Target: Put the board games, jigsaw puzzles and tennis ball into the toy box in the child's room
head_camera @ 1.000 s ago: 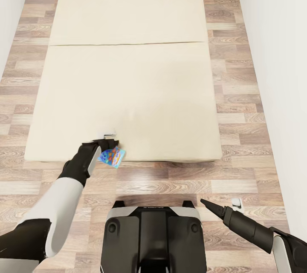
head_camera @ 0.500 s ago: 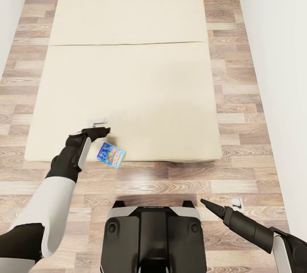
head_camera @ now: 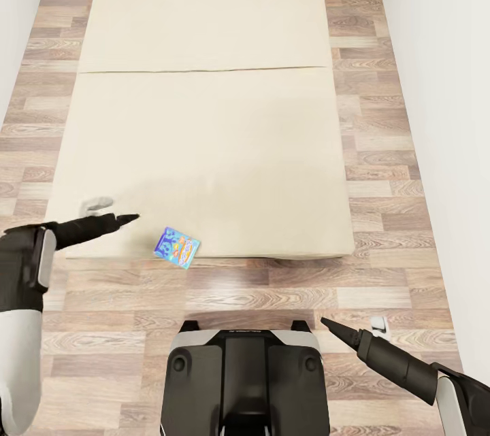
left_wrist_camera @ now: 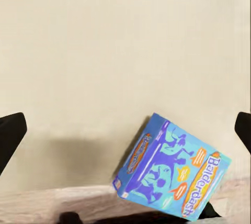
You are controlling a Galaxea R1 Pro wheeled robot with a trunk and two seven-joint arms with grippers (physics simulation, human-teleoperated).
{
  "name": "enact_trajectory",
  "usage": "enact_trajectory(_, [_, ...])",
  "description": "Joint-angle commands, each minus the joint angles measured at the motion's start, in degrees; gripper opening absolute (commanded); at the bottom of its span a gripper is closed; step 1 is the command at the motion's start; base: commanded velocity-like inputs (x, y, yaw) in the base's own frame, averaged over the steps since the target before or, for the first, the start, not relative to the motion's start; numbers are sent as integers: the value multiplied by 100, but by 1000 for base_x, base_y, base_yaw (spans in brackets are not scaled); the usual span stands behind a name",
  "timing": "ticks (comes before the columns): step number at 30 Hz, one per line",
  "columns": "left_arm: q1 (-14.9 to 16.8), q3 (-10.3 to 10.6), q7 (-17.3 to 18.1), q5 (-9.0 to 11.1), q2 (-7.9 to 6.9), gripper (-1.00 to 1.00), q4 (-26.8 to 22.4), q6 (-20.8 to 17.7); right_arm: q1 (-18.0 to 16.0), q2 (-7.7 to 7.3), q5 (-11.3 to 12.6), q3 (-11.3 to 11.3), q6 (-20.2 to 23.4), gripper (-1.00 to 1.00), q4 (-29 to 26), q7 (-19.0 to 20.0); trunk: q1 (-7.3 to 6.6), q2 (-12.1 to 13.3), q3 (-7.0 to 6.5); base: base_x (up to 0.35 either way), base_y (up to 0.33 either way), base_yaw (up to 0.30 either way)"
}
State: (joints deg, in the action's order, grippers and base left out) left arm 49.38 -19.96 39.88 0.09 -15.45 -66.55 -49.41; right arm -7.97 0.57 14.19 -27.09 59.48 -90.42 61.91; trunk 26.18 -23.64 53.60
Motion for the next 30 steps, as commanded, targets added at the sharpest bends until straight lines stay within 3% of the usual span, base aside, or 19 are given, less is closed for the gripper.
enact_trajectory(1, [-126, -197, 646, 0, -198, 100, -40, -127, -3, 5, -19, -13, 19, 100, -2, 33, 4, -8, 5, 0, 0, 0])
enact_trajectory(2, [-195, -277, 951, -7, -296, 100, -53, -154, -3, 5, -18, -13, 19, 100, -2, 35, 4, -8, 5, 0, 0, 0])
enact_trajectory(4, [-542, -560, 2162, -7, -685, 100, -74, -211, -3, 4, -15, -15, 19, 100, -2, 38, 4, -8, 5, 0, 0, 0])
enact_trajectory(6, [-752, -693, 2784, -11, -858, 100, -72, -209, -3, 4, -14, -20, 21, 100, -2, 39, 4, -8, 5, 0, 0, 0])
enact_trajectory(7, [-977, -820, 3393, -22, -995, 100, -68, -193, -3, 4, -14, -33, 22, 100, -2, 39, 4, -8, 5, 0, 0, 0])
enact_trajectory(9, [-1210, -945, 3954, -30, -1095, 100, -65, -168, -3, 6, -14, -51, 21, 100, -2, 39, 4, -8, 5, 0, 0, 0])
enact_trajectory(10, [-1443, -1074, 4422, -35, -1168, 100, -63, -118, -3, 7, -13, -63, 24, 100, -2, 40, 4, -8, 5, 0, 0, 0])
enact_trajectory(12, [-1748, -1282, 4847, -35, -1235, 100, -61, 23, -3, 9, -9, -78, 25, 100, -2, 40, 4, -8, 5, 0, 0, 0])
enact_trajectory(14, [-1900, -1417, 5008, -27, -1260, 100, -61, 118, -3, 10, -7, -84, 26, 100, -2, 38, 4, -8, 5, 0, 0, 0])
enact_trajectory(19, [-2417, -1756, 5012, -25, -1275, 100, 24, 325, -3, 17, -20, -86, 21, 100, -4, 28, 4, -8, 5, 0, 0, 0])
enact_trajectory(23, [-2698, -1823, 5012, -31, -1234, 100, 226, 540, -3, 21, -28, -84, 20, 100, -9, 24, 4, -8, 5, 0, 0, 0])
enact_trajectory(30, [-2795, -1854, 5012, -4, -1219, 100, 351, 668, -3, 14, -23, -87, 20, 100, -11, 27, 4, -8, 5, 0, 0, 0])
